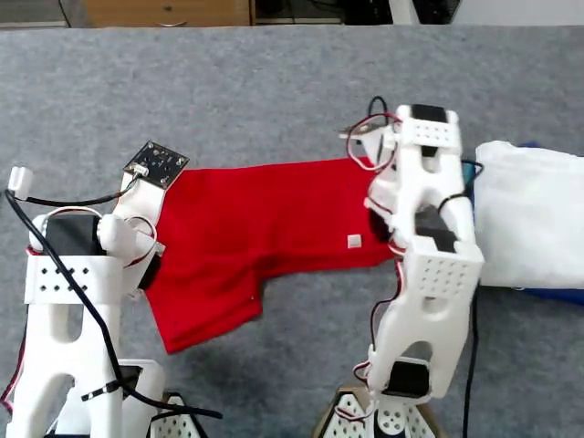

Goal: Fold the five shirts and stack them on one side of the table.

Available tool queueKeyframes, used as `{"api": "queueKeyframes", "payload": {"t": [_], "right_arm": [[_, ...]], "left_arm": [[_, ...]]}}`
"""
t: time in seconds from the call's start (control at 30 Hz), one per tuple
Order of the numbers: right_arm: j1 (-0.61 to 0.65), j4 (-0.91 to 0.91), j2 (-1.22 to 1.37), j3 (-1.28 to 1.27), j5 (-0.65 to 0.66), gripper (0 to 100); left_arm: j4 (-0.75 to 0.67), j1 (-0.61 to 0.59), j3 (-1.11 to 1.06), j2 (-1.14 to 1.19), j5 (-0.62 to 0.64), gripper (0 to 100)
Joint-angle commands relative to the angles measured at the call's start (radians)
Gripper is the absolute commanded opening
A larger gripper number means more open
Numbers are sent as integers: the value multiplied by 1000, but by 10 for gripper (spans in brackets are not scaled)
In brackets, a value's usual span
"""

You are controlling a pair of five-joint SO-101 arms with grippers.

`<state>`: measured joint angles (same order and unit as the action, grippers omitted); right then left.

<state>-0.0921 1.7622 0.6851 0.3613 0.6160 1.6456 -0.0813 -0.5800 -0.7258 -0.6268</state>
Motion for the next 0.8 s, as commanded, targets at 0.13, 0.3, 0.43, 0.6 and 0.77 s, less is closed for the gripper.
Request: {"api": "queueKeyframes", "payload": {"t": [0.13,0.3,0.43,0.6,0.77], "right_arm": [[38,17,-205,-38,34,2],[145,20,-234,-38,28,2],[185,23,-286,-39,28,2],[217,18,-417,-137,37,2],[306,-43,-561,-371,72,2]], "left_arm": [[-17,-2,8,-8,6,19],[-17,-23,68,-19,44,19],[-15,-150,180,-18,123,19],[-18,-359,219,-8,127,19],[-91,-598,218,-8,133,19]]}}
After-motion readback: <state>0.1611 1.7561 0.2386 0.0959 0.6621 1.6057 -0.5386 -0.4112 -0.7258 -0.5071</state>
